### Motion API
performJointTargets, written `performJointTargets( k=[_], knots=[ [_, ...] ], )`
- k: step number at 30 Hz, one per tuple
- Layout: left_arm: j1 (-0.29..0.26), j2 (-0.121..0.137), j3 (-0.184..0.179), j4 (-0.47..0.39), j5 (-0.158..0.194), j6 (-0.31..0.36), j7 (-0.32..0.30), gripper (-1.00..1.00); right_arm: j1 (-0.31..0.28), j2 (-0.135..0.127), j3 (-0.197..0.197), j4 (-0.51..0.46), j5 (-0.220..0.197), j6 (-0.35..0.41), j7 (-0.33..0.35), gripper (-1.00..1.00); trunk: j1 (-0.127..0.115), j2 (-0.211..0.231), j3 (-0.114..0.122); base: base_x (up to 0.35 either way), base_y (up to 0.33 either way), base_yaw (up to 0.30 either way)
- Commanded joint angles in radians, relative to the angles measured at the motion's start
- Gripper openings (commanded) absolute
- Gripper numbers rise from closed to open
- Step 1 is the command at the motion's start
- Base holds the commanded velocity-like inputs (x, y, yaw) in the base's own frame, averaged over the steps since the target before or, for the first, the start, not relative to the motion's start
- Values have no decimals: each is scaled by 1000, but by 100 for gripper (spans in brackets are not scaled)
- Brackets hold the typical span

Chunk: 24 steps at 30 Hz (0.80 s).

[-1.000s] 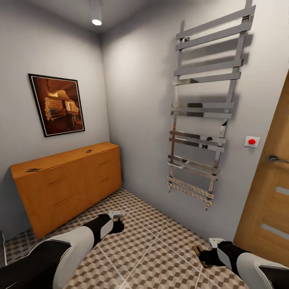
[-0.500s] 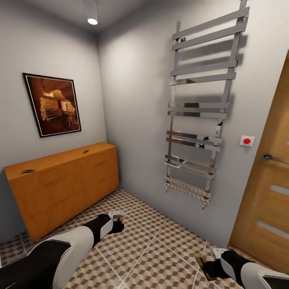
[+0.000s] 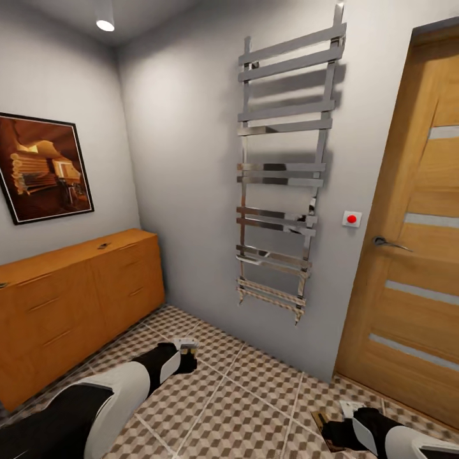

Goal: Take the four mousetraps from the cabinet in the bathroom and place them on the bathroom floor. Make sure all four end up on the same floor surface, and ensure that at least two of them are either under or directly next to the same bathroom sink.

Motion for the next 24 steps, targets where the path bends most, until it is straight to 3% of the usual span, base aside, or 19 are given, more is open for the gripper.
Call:
performJointTargets(
  k=[1, 6, 11, 17, 24],
  knots=[
    [0, -2, -8, 0, 3, 4, 4, -100, 0, -1, -6, 2, 2, -1, 2, -100, 0, -1, -1, 0, 0, -296],
    [2, -15, -7, 0, -20, 11, 4, -100, 4, -4, -7, 2, -15, -9, 1, -100, 0, -1, -1, 0, 0, -297],
    [2, -31, -7, 0, -27, 41, 3, -100, 5, -13, -6, 2, -61, -23, -9, -100, 0, -1, -1, 0, 0, -297],
    [16, -33, -8, 0, -42, 54, 3, -100, 5, -26, -6, 2, -82, -69, -59, -100, 0, -1, -1, 0, 0, -297],
    [31, -40, -7, 0, -114, 56, 4, -100, 6, -28, -6, 2, -101, -96, -88, -100, 0, -1, -1, 0, 0, -297]
  ],
)
